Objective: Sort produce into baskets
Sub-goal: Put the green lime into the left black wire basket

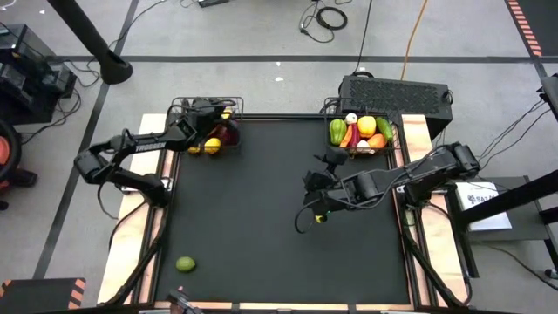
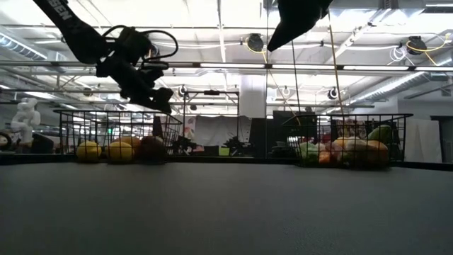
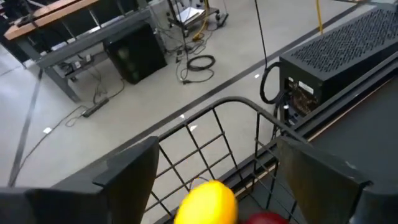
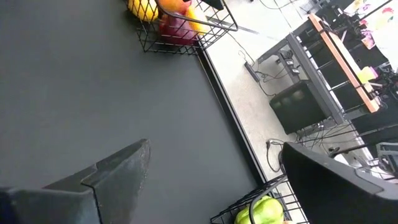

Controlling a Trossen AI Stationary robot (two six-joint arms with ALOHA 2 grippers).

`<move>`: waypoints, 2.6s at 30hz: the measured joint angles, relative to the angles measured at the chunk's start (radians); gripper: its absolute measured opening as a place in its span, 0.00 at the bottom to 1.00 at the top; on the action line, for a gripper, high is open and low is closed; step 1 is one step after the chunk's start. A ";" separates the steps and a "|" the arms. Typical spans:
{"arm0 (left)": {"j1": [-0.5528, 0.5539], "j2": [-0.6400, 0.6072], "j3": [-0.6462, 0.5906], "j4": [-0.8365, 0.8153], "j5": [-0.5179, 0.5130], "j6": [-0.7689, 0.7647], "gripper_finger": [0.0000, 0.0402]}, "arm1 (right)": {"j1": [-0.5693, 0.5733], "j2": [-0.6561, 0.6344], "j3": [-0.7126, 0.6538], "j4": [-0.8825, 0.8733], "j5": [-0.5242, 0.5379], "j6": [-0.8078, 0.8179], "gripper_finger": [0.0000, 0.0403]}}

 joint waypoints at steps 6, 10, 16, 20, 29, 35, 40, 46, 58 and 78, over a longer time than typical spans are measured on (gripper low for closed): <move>-0.031 -0.055 0.007 -0.086 0.028 -0.098 0.84 | 0.000 0.000 0.000 -0.002 -0.001 0.000 0.87; -0.111 -0.174 0.037 -0.284 0.112 -0.185 0.84 | 0.000 0.000 0.000 -0.004 -0.022 0.000 0.87; -0.314 -0.403 0.053 -0.733 0.169 -0.301 0.84 | 0.000 0.000 0.000 0.005 -0.124 -0.003 0.87; -0.488 -0.537 0.053 -0.998 0.223 -0.438 0.84 | 0.000 0.000 0.000 0.025 -0.195 -0.004 0.87; -0.942 -0.692 0.053 -1.176 0.437 -0.727 0.84 | 0.000 0.000 0.000 0.052 -0.210 -0.015 0.87; -1.230 -0.607 0.053 -1.171 0.399 -0.827 0.84 | 0.000 0.000 0.000 0.051 -0.213 -0.006 0.87; -1.414 -0.443 0.053 -1.117 0.365 -0.849 0.84 | 0.000 0.001 0.000 0.051 -0.236 0.006 0.87; -1.555 -0.267 0.053 -1.072 0.366 -0.995 0.84 | 0.000 0.001 0.000 0.051 -0.236 0.007 0.87; -1.762 -0.189 0.053 -0.982 0.313 -1.336 0.84 | 0.000 0.001 0.000 0.050 -0.237 0.016 0.87; -1.856 0.075 0.053 -0.897 0.292 -1.421 0.84 | 0.000 0.001 0.000 0.050 -0.262 0.016 0.87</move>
